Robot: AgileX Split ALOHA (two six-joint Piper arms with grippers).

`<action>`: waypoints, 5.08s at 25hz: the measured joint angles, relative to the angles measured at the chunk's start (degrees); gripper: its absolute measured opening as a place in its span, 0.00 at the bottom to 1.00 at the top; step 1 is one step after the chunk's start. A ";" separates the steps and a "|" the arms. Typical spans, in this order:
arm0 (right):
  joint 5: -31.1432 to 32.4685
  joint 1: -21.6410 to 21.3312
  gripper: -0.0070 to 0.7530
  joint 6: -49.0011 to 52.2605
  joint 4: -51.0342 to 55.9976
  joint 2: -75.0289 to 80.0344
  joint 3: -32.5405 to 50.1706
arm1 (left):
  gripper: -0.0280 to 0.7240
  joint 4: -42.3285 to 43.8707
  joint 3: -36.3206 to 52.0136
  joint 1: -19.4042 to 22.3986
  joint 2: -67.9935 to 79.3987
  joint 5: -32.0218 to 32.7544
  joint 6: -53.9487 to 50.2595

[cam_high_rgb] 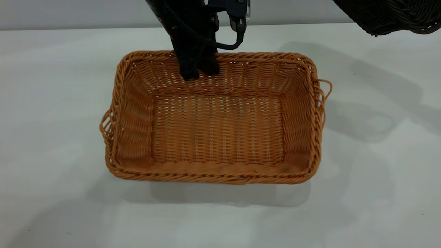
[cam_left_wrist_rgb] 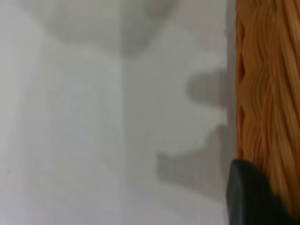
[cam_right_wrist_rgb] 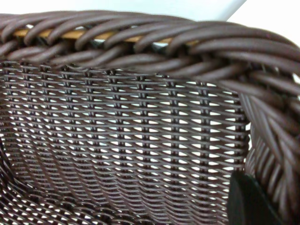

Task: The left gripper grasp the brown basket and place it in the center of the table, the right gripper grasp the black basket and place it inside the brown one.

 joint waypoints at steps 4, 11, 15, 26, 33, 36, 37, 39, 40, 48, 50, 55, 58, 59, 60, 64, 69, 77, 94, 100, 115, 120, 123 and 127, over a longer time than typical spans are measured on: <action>0.00 0.00 0.11 1.20 -1.23 0.00 0.00 | 0.46 -0.02 0.00 0.00 0.00 -0.77 0.03; 0.00 0.00 0.11 2.50 -4.18 0.00 0.00 | 0.65 0.02 0.00 0.00 -0.14 -4.74 -6.47; 0.07 0.00 0.11 4.67 -8.38 -0.23 -0.06 | 0.66 -0.04 0.00 2.33 -2.69 -5.94 -18.02; -5.08 15.69 0.11 20.43 -26.41 -2.48 -2.67 | 0.66 0.05 0.00 23.05 -9.30 0.70 -43.83; -11.36 29.77 0.11 37.70 -42.05 -1.41 -11.17 | 0.66 0.05 0.00 25.84 -9.30 2.96 -44.21; -12.20 33.72 0.11 43.22 -46.47 1.93 -15.06 | 0.66 0.05 0.00 25.84 -9.30 3.02 -44.28; -12.28 34.84 0.11 44.46 -47.58 3.33 -15.94 | 0.66 0.05 0.00 25.84 -9.30 3.02 -44.28; -12.34 36.60 0.11 45.65 -48.72 6.01 -17.62 | 0.66 0.05 0.00 25.84 -9.30 3.06 -44.37; -12.34 37.12 0.11 45.99 -49.04 7.02 -18.23 | 0.66 0.05 0.00 25.84 -9.30 3.06 -44.36; -14.47 37.71 0.11 47.06 -49.94 11.88 -19.18 | 0.66 0.05 0.00 25.84 -9.30 3.06 -44.36; -15.25 37.71 0.11 47.10 -50.07 12.22 -19.38 | 0.66 0.05 0.00 25.84 -9.30 3.06 -44.36; -16.26 37.71 0.12 47.10 -50.17 13.49 -19.50 | 0.66 0.05 0.00 25.84 -9.30 3.06 -44.36; -16.44 37.71 0.19 47.05 -49.66 13.75 -19.50 | 0.66 0.05 0.00 25.84 -9.30 3.06 -44.36; -16.44 37.71 0.24 47.05 -48.97 13.75 -19.50 | 0.66 0.05 0.00 25.84 -9.30 3.06 -44.36; -16.59 37.71 0.29 47.01 -48.44 13.75 -19.50 | 0.66 0.05 0.00 25.84 -9.30 3.06 -44.36; -17.60 37.71 0.57 46.45 -48.27 13.75 -19.56 | 0.66 0.05 0.00 25.84 -9.30 3.06 -44.36; -20.39 37.71 0.83 44.34 -50.05 13.25 -20.20 | 0.66 0.05 0.00 25.84 -9.82 2.97 -44.36; -22.69 37.50 0.87 43.94 -61.39 3.14 -23.05 | 0.66 0.05 0.00 25.84 -22.87 3.33 -44.18; -5.33 37.38 0.78 44.05 -67.62 -50.60 -23.05 | 0.66 0.07 0.00 25.84 -54.76 24.63 -49.22; 1.91 37.38 0.78 46.71 -67.62 -69.66 -18.63 | 0.66 0.48 0.00 25.84 -61.84 34.97 -57.22; 13.24 37.38 0.78 52.87 -71.44 -96.59 0.28 | 0.66 3.16 3.60 25.84 -77.58 45.23 -63.55; 16.60 37.38 0.78 54.55 -73.64 -103.61 6.61 | 0.66 3.11 14.49 25.84 -88.83 45.23 -63.93; 18.41 37.38 0.78 54.55 -76.45 -106.86 10.48 | 0.66 3.11 22.22 25.84 -96.14 45.23 -63.93; 17.77 37.38 0.78 54.10 -82.30 -109.58 15.29 | 0.66 3.22 31.63 25.84 -105.84 45.23 -63.97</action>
